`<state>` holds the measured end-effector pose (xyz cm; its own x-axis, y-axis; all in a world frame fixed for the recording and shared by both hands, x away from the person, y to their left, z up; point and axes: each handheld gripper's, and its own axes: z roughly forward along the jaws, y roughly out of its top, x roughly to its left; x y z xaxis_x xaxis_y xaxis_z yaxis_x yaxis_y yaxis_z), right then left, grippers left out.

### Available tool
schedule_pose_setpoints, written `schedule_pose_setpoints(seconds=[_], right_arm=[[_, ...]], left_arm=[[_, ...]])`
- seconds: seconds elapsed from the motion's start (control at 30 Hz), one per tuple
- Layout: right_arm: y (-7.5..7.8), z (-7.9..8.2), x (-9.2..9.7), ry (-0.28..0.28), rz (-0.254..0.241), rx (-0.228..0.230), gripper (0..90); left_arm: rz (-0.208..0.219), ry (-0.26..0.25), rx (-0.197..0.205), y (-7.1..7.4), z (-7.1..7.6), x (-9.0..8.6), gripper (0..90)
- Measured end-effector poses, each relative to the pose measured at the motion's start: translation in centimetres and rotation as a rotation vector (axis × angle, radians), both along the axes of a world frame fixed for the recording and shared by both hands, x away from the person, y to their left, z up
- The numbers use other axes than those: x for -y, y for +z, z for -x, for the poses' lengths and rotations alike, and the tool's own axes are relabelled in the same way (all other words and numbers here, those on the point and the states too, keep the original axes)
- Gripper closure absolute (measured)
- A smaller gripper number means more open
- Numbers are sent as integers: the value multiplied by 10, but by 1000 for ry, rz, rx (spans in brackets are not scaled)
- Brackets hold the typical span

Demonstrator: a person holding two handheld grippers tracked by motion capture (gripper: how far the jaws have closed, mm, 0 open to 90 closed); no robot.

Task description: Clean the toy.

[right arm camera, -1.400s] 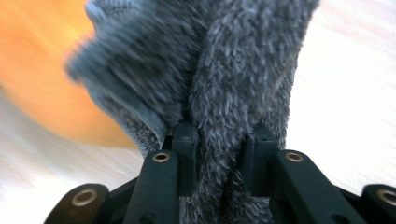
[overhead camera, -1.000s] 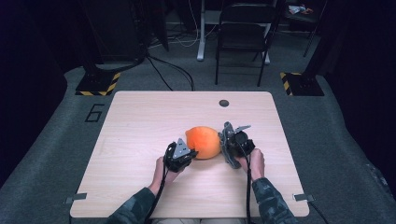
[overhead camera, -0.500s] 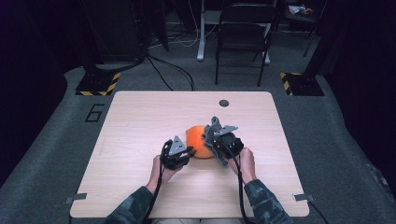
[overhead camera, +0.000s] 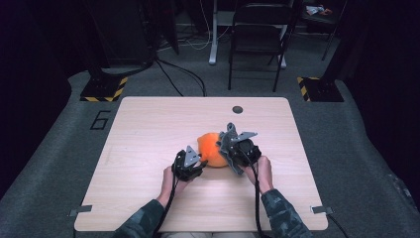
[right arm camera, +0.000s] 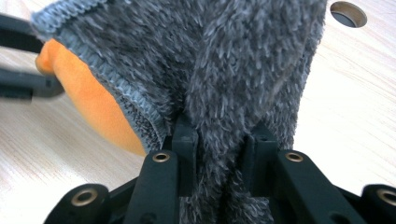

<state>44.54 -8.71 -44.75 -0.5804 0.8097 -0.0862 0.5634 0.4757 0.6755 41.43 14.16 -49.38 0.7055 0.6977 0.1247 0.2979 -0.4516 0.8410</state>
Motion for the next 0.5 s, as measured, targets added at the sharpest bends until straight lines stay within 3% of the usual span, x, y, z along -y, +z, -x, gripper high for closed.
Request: schedule_pose_setpoints(seconds=[0.13,0.27,0.43,0.5], right_arm=[[4,-2,1,13,0,-4,708],[20,-4,3,31,-7,-27,709],[48,-10,-1,102,-76,-5,709],[48,-10,-8,131,-64,4,709]], left_arm=[[16,-13,13,2,1,-2,812],[37,-38,18,7,3,-3,827],[87,-70,16,18,7,-2,832],[84,-73,17,21,8,-3,832]])
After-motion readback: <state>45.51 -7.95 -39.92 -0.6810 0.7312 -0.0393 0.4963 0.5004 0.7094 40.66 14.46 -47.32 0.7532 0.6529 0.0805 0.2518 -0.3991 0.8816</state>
